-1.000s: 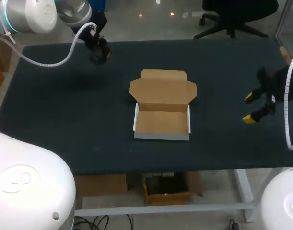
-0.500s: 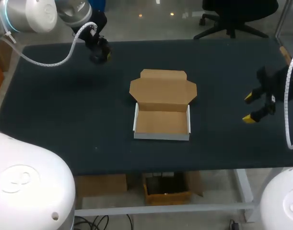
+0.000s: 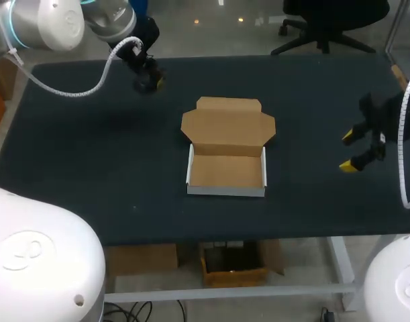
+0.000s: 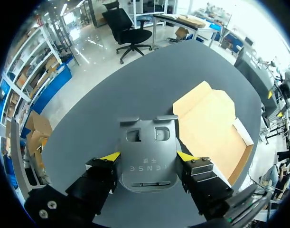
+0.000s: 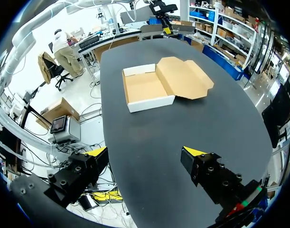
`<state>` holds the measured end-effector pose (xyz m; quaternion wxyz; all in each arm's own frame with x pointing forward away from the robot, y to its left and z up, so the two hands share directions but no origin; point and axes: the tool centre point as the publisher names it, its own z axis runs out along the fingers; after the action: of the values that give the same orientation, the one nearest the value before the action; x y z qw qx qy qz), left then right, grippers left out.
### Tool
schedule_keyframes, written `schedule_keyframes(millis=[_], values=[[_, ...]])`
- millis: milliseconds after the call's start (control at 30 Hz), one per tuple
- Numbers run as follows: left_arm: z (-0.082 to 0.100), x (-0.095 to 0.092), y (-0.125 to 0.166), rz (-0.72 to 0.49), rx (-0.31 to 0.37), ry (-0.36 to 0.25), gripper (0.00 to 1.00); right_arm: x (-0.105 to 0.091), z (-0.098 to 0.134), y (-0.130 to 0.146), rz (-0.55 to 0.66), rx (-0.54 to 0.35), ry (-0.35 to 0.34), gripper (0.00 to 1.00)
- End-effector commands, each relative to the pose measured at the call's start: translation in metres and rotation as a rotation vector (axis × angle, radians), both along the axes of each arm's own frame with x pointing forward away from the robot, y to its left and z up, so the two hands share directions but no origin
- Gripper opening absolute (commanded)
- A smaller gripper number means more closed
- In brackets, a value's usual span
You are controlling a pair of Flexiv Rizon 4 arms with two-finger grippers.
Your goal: Assemble the packaging by folding the flat box into shape, placing the metal phone stand inside, and closing the box properly
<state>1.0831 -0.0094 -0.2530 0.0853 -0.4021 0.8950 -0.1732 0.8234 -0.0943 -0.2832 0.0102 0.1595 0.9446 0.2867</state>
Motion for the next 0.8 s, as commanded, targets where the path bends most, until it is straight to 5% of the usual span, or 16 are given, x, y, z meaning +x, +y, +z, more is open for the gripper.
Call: schedule_keyframes(millis=[33, 800], values=[[0.006, -0.022, -0.010, -0.006, 0.024, -0.022, 0.00, -0.001, 0.000, -0.001, 0.001, 0.002, -0.002, 1.00], [0.004, -0.071, -0.069, -0.138, 0.090, -0.035, 0.00, -0.001, 0.000, -0.001, 0.001, 0.002, -0.002, 1.00]])
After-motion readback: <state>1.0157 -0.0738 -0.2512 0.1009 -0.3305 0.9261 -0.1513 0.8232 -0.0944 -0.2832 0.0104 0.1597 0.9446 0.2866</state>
